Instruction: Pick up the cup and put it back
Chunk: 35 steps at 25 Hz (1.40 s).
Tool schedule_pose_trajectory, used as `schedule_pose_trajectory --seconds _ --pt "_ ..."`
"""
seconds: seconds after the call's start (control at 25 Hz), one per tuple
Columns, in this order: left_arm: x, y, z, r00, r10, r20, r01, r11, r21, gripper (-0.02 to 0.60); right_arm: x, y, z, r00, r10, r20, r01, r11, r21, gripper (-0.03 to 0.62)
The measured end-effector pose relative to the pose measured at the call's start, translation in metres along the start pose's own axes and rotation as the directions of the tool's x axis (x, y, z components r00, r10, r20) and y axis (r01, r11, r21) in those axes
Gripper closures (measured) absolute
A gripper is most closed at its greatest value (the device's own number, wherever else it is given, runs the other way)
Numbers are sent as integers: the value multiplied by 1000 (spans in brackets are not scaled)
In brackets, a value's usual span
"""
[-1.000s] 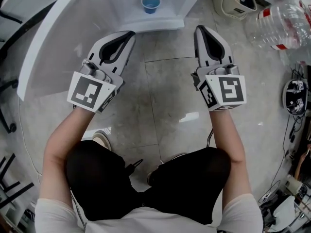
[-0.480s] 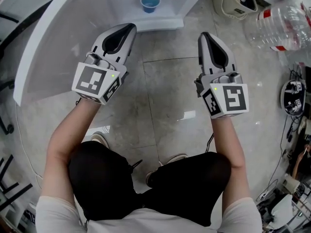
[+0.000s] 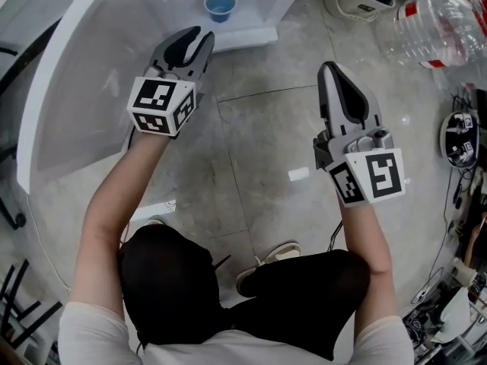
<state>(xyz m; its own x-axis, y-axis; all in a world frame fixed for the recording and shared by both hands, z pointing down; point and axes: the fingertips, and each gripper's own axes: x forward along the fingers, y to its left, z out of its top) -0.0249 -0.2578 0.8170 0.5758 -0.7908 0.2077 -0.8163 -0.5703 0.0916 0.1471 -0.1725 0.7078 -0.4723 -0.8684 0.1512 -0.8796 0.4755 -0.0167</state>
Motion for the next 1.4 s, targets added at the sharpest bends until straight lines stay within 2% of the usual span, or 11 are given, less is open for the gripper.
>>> schedule_pose_trajectory --seconds 0.2,0.4,0.64,0.76,0.92,1.0,1.2,1.4 --pt "28 11 -20 998 18 -53 -19 1000 -19 429 -14 -7 -5 999 -22 -26 22 1000 -12 573" --pt "51 25 -39 992 42 -120 -55 993 -108 378 -24 -14 -6 998 -47 -28 47 999 -4 574" --pt "75 35 -57 978 55 -200 -70 995 -65 280 -32 -11 -4 999 -38 -34 37 999 -11 574" --pt "82 36 -53 979 59 -195 -68 997 -38 272 -37 -15 -4 998 -45 -35 44 999 -4 574" --pt "95 35 -50 975 68 -211 -83 995 -63 239 -39 -14 0 999 -39 -28 38 999 -28 574" --pt "102 35 -50 971 72 -229 -87 995 -53 225 -40 -9 3 999 -26 -21 25 999 -42 574" --pt "116 38 -55 962 75 -263 -96 993 -67 218 -46 -11 2 999 -31 -24 30 998 -47 574" --pt "130 36 -58 954 74 -290 -90 995 -43 218 -50 -12 5 999 -34 -19 33 998 -51 574"
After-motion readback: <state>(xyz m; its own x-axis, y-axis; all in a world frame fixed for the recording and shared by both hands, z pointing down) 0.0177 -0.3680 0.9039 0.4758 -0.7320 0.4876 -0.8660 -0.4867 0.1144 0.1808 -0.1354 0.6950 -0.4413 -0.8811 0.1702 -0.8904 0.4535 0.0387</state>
